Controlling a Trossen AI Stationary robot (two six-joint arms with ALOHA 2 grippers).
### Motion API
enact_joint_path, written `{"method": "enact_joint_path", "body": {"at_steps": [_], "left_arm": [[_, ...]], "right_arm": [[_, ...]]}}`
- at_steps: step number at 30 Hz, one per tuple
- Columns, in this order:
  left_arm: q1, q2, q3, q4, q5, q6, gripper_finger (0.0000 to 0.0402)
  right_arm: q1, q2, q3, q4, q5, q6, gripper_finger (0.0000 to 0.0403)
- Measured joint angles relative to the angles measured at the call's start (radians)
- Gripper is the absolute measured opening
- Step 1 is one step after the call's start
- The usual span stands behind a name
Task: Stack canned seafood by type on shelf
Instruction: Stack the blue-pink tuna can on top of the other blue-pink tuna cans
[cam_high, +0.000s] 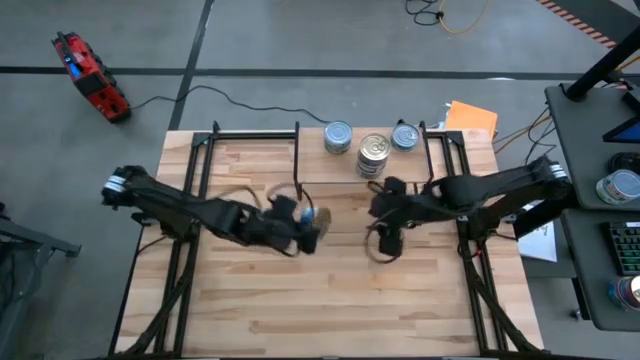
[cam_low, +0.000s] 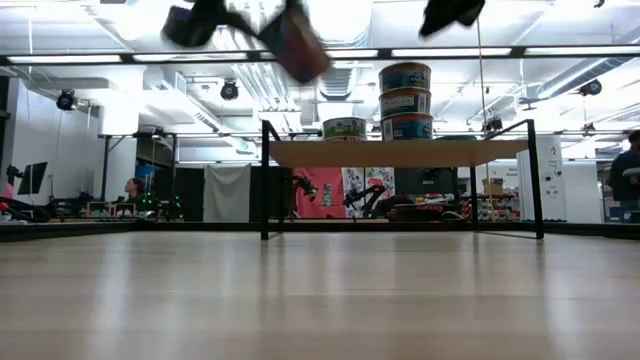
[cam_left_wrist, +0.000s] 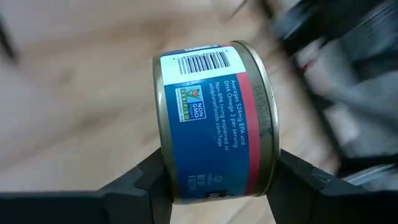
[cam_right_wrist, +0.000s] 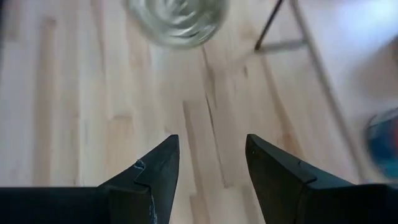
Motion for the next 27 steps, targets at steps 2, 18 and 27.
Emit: {"method": "enact_joint_path", "body": {"at_steps": [2,18,27], "left_arm": [[-0.001,-0.056,0.033,0.015,-0.072,0.048,0.0177],[0.0,-0.201,-0.22,1.023,-0.218,-0.11,0.0177],[0.0,-0.102,-0.26,1.33,-0.233,-0.24,0.0177]], "right_arm": [[0.0,-0.051,0.0,0.022,0.0,-0.046,0.0176],[0.124,-0.255,0.001,0.454,0.073,-0.773,0.0177],[0.133,-0.152,0.001,0.613,0.348,-1.214,0.0231]]}}
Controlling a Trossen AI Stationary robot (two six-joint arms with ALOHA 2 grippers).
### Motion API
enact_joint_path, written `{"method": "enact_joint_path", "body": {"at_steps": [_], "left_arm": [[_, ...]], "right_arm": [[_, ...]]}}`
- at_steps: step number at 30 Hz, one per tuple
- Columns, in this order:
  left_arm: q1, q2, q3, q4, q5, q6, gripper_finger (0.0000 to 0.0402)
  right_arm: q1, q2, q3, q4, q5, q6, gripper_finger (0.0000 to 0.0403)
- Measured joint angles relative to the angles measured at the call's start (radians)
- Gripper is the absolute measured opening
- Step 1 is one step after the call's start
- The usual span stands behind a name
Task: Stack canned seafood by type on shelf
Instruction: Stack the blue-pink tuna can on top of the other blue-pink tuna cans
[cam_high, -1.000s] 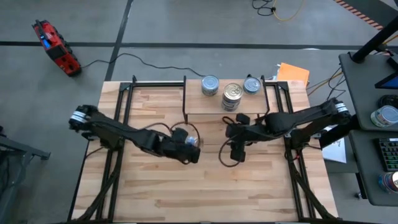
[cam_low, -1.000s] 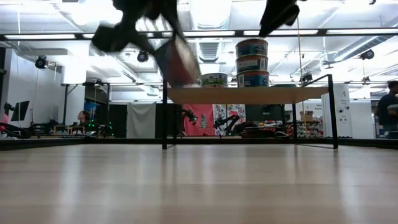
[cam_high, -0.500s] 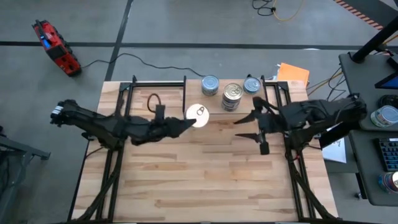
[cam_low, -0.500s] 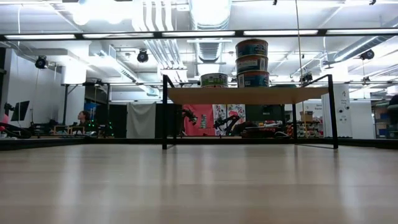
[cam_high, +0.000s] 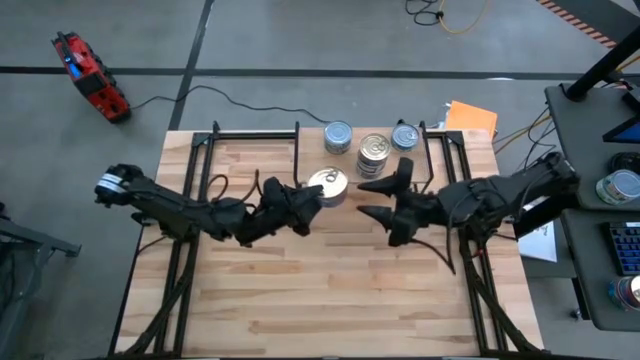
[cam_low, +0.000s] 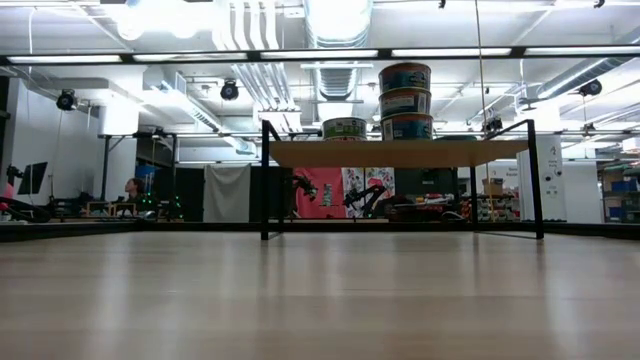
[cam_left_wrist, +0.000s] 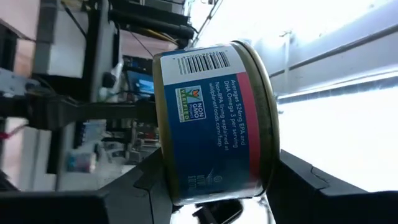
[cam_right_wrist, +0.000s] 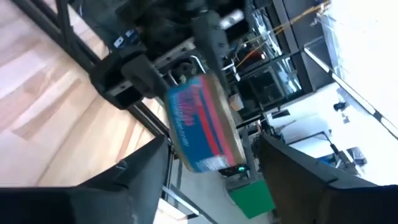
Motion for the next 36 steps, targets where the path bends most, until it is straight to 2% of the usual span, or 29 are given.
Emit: {"method": "enact_joint_path", "body": {"at_steps": [8,14,20,30,36], "left_arm": [[0.0,0.003,0.0,0.002,0.012,-0.043,0.0177],[0.0,0.009,-0.001,-0.005,0.027,-0.078,0.0177],[0.0,0.009,-0.001,-0.016,0.04,-0.082,0.0177],[0.003,0.009,-0.002,-0.028,0.054,-0.082,0.0177],[0.005,0.009,-0.003,-0.037,0.055,-0.08,0.0184]], "right_arm": [[-0.02,0.057,0.0,0.004,0.007,-0.117,0.0309],[-0.044,0.101,0.0,0.012,0.02,-0.17,0.0332],[-0.047,0.115,0.0,0.039,0.019,-0.229,0.0302],[-0.07,0.125,0.0,0.059,-0.013,-0.265,0.0207],[-0.072,0.137,0.0,0.057,0.002,-0.253,0.0195]]}}
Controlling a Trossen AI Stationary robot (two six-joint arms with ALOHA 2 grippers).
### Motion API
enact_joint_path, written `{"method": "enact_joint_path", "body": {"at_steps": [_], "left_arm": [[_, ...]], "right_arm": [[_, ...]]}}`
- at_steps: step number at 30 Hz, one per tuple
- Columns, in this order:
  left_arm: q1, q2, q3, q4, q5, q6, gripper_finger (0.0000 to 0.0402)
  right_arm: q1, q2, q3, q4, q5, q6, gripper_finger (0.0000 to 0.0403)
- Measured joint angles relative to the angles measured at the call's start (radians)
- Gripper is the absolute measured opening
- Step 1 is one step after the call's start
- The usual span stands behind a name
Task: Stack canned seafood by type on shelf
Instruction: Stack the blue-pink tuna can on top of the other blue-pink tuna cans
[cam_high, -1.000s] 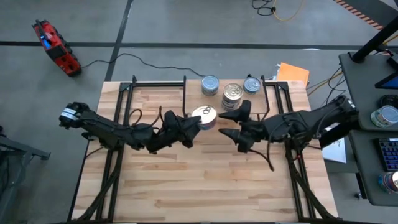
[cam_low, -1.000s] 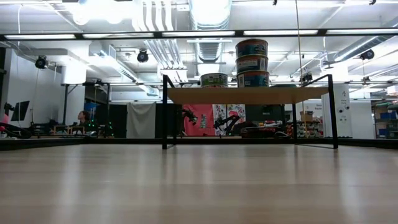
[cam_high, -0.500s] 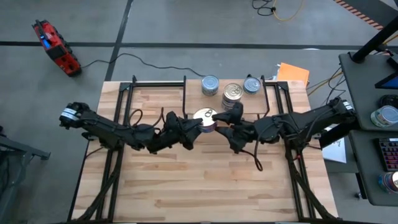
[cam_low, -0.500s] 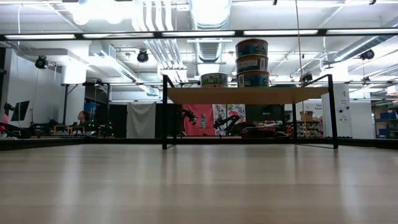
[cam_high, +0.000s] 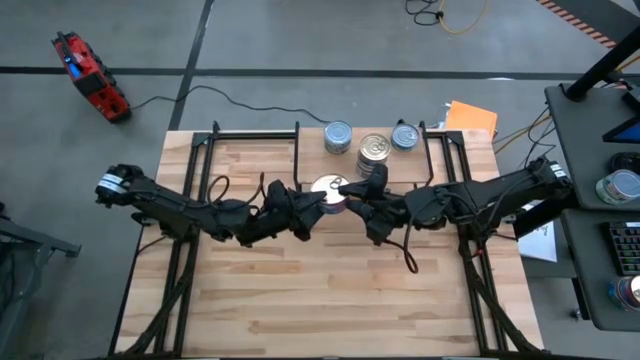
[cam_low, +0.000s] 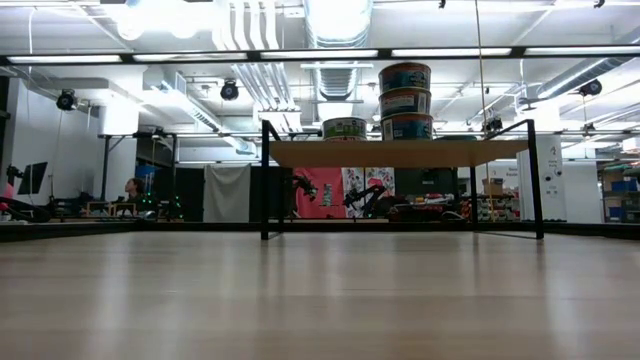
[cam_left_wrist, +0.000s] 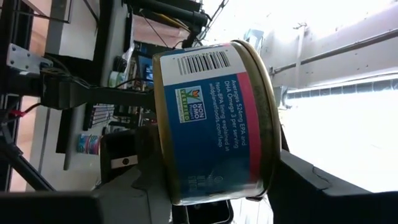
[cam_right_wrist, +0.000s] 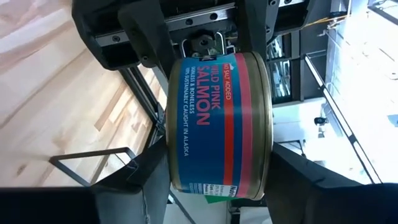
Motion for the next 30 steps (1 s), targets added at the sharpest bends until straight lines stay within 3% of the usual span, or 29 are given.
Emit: {"method": "enact_joint_path", "body": {"at_steps": [7,11,24,30], "left_arm": [[0.002,0.0,0.001,0.008,0.026,0.041,0.0295],[0.008,-0.001,0.001,0.025,0.044,0.062,0.0332],[0.044,-0.003,0.002,0.054,0.108,0.117,0.0332],[0.096,-0.025,0.001,0.053,0.177,0.229,0.0331]], "right_arm": [[0.0,-0.01,-0.002,0.001,-0.009,0.029,0.0192],[0.0,-0.016,-0.002,0.004,0.004,0.037,0.0192],[-0.003,-0.096,-0.002,-0.002,0.184,0.062,0.0192],[-0.038,-0.152,-0.002,-0.045,0.204,0.285,0.0192]]}}
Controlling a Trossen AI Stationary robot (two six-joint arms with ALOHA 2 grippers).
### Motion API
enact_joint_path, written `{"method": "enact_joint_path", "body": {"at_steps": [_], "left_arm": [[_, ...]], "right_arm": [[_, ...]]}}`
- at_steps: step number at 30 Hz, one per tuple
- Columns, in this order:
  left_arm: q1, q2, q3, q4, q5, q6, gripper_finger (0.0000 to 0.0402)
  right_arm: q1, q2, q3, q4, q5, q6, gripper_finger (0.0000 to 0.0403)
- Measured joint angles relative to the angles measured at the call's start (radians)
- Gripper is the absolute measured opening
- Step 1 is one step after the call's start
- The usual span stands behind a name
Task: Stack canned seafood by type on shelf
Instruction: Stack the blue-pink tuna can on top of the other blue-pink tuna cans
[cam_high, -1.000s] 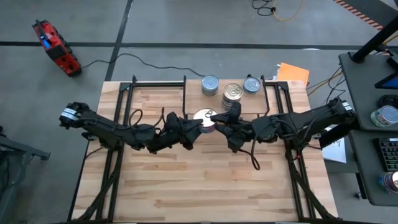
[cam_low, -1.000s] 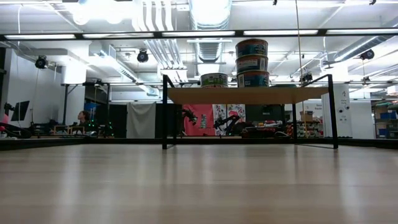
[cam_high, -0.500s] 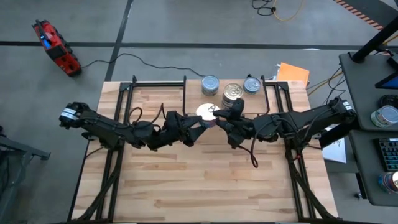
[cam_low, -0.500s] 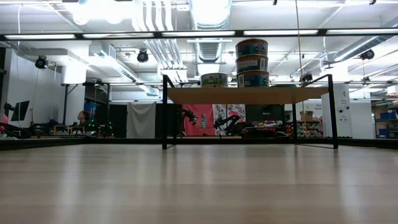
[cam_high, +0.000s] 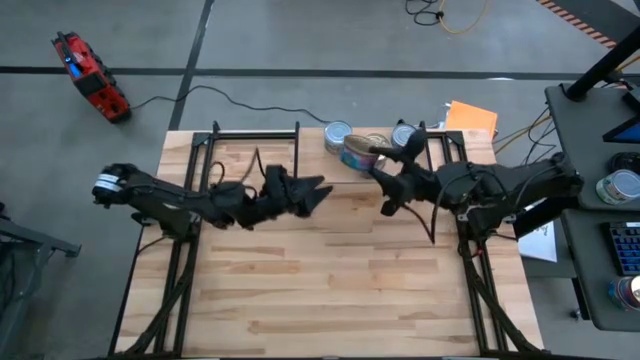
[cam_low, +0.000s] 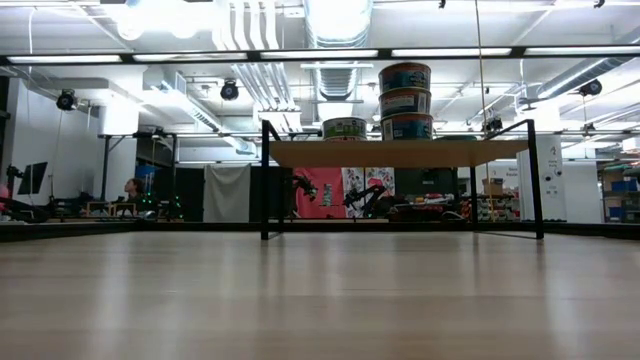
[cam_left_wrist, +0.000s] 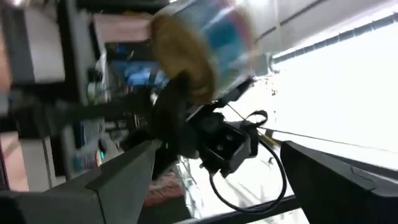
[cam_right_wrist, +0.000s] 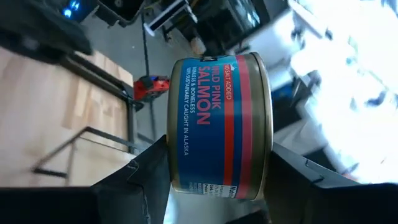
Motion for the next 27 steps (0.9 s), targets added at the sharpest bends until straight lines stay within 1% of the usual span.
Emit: {"method": "enact_joint_path", "body": {"at_steps": [3,6,9,11,14,17,20,27], "left_arm": [[0.046,-0.031,0.0,0.001,0.038,0.118,0.0331],[0.094,-0.065,0.0,-0.013,0.079,0.207,0.0331],[0.136,-0.107,0.0,-0.105,0.115,0.26,0.0331],[0.159,-0.136,0.0,-0.207,0.12,0.27,0.0331],[0.188,-0.174,0.004,-0.393,0.121,0.28,0.0331],[0.21,-0.201,0.005,-0.515,0.121,0.28,0.0331],[0.226,-0.207,0.005,-0.53,0.12,0.295,0.0331],[0.249,-0.198,0.023,-0.528,0.12,0.36,0.0331]], "right_arm": [[-0.019,-0.017,0.0,-0.063,0.0,0.182,0.0192],[-0.03,-0.027,0.0,-0.163,-0.001,0.325,0.0192],[-0.036,-0.029,0.0,-0.267,0.015,0.415,0.0192],[-0.036,-0.028,0.0,-0.318,0.052,0.419,0.0192],[-0.038,-0.028,0.001,-0.35,0.097,0.347,0.0192],[-0.062,-0.017,0.002,-0.394,0.134,0.262,0.0192],[-0.099,0.003,0.002,-0.45,0.128,0.246,0.0192],[-0.189,0.056,0.001,-0.557,0.123,0.324,0.0192]]}}
